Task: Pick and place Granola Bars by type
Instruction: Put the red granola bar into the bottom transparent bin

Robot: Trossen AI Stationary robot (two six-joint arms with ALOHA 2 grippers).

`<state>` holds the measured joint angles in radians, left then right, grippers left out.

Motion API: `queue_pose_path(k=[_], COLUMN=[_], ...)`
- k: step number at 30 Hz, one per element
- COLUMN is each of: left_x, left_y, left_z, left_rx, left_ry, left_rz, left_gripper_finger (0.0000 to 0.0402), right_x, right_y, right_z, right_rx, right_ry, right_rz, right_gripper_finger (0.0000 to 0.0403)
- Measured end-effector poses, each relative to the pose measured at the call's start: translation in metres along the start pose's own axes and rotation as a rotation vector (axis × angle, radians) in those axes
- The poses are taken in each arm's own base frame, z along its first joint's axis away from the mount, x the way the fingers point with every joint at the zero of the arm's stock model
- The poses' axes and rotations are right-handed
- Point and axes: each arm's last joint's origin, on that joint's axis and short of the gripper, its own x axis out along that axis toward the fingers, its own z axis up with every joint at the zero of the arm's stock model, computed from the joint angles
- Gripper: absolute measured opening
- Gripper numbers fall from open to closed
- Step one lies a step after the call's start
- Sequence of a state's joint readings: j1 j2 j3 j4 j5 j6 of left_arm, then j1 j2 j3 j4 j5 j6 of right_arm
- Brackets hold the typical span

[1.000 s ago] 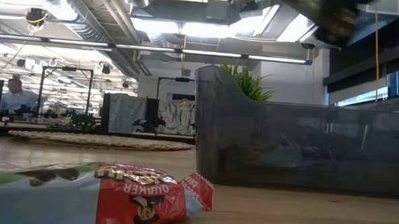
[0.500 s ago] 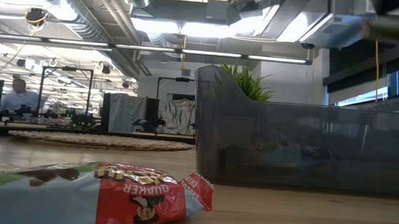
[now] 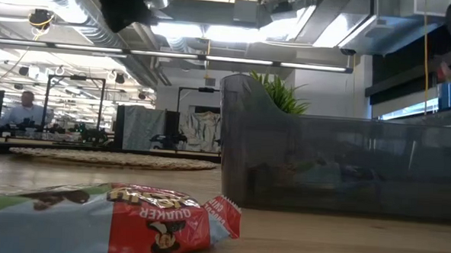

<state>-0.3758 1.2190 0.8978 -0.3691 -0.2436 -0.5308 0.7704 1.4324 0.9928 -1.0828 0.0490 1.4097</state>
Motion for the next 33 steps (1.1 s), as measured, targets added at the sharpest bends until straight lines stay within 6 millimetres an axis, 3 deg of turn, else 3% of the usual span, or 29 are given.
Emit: queue_pose_path(k=[19,28,33], left_x=[-0.003,-0.004,-0.004], left_y=[-0.01,-0.01,-0.01], left_z=[-0.011,-0.011,-0.011], left_rx=[-0.195,-0.195,-0.196], left_ry=[0.056,0.055,0.061], left_rz=[-0.015,-0.015,-0.021], left_gripper_finger=[0.0146,0.0146,0.0152], right_x=[0.048,0.055,0.055], right_y=[0.017,0.019,0.02], right_z=[0.0,0.0,0.0], right_rx=[-0.011,-0.045,-0.067], right_ry=[0.058,0.065,0.066], right_rz=[-0.2,-0.225,-0.215], right_gripper_finger=[0.0072,0.0074,0.0103])
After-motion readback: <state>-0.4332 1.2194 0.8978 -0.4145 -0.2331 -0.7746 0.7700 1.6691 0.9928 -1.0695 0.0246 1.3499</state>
